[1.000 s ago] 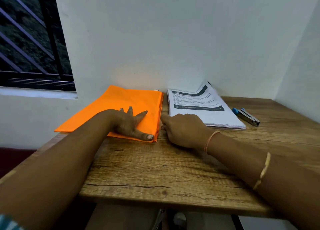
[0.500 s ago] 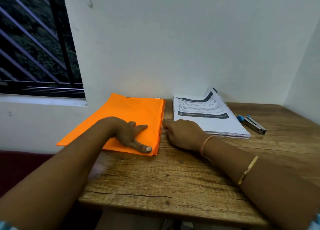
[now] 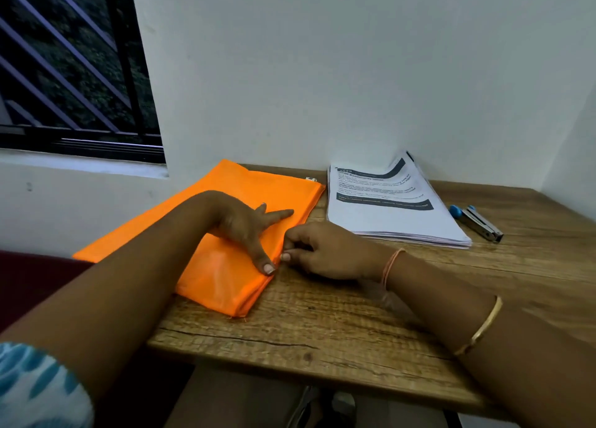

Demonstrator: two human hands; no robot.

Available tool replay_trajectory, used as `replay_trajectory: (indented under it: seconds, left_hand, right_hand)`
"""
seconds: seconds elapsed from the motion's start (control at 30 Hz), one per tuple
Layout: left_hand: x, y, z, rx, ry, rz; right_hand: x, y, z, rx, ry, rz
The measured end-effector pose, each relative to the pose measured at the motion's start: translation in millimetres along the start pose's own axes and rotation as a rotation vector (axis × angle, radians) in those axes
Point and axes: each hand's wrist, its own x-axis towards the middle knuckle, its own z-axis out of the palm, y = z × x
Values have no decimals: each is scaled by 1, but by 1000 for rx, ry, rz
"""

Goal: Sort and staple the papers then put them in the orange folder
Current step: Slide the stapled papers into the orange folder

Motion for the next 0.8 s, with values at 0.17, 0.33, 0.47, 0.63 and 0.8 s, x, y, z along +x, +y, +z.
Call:
replay_trajectory:
  seconds: [0.17, 0.33, 0.47, 0.63, 0.8]
  left_hand:
    - [2, 1, 5, -25, -22, 17]
    - [6, -1, 3, -94, -34, 34]
    - [7, -2, 3, -44, -25, 28]
    - [8, -6, 4, -95, -17, 42]
    - [8, -6, 5, -109, -27, 47]
  right_hand:
    - [2, -4, -6, -237, -13, -15]
    - [11, 8, -22, -570, 95, 81]
    - [38, 27, -34, -732, 119, 227]
    - [69, 49, -56, -851, 140, 299]
    - [95, 74, -60, -973, 157, 380]
